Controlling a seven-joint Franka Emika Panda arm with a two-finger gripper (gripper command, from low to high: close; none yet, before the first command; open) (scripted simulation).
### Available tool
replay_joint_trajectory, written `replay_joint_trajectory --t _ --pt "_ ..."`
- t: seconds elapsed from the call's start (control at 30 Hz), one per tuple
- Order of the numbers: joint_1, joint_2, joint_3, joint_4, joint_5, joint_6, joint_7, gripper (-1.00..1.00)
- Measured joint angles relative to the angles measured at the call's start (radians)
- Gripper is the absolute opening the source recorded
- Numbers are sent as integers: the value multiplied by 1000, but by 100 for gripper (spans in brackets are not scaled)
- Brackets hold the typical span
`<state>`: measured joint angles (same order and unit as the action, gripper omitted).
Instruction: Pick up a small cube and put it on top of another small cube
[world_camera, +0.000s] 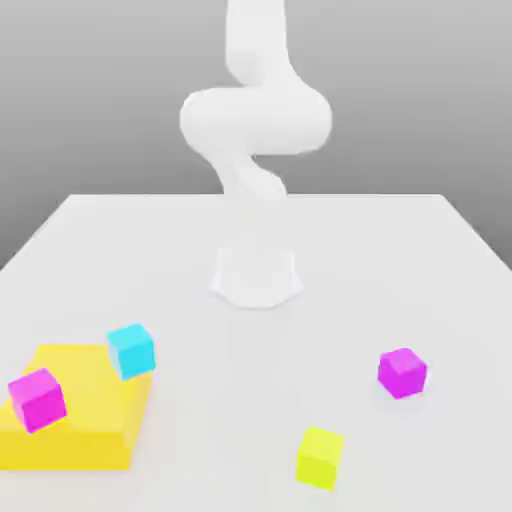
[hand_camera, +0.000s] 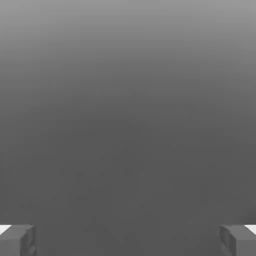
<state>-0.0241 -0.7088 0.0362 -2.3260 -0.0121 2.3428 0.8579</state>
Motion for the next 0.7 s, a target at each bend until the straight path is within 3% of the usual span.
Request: replay_joint_trajectory --t 0.37,0.7 --pt "-82 405 143 -115 -78 189 274 0" --pt "-73 766 193 -219 -137 359 512 0"
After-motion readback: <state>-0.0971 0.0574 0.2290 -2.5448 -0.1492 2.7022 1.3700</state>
